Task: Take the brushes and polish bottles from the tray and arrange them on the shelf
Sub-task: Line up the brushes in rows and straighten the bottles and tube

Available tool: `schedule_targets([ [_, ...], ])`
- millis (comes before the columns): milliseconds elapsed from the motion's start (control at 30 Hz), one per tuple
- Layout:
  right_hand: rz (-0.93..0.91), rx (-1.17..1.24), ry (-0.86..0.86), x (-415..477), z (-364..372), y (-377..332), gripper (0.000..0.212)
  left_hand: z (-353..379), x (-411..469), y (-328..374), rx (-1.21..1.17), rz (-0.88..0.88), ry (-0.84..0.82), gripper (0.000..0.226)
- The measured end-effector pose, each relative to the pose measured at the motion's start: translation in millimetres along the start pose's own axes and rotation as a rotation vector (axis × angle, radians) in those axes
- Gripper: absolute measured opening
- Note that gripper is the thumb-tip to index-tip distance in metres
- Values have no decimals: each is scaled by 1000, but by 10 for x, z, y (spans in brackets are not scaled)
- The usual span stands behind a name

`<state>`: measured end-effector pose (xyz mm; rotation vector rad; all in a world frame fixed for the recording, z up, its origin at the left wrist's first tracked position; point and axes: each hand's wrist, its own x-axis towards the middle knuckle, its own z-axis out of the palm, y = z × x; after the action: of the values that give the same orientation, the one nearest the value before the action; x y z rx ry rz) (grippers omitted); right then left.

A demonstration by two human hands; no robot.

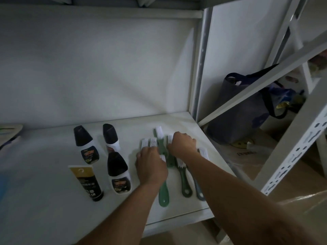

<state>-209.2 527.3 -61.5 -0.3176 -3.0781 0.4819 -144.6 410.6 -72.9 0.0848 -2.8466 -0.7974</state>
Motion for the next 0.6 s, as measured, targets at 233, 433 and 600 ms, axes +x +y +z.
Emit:
schedule_targets([
  [233, 125, 88, 30, 219, 127, -159, 14, -6, -477, -230, -52, 185, 12, 28],
  [433, 104, 202, 83, 343, -31, -151, 15, 91, -302, -209, -49, 155, -5, 36],
  [600, -103, 82, 11, 205, 126, -120, 3, 102, -56, -236, -84, -23, -144, 17],
])
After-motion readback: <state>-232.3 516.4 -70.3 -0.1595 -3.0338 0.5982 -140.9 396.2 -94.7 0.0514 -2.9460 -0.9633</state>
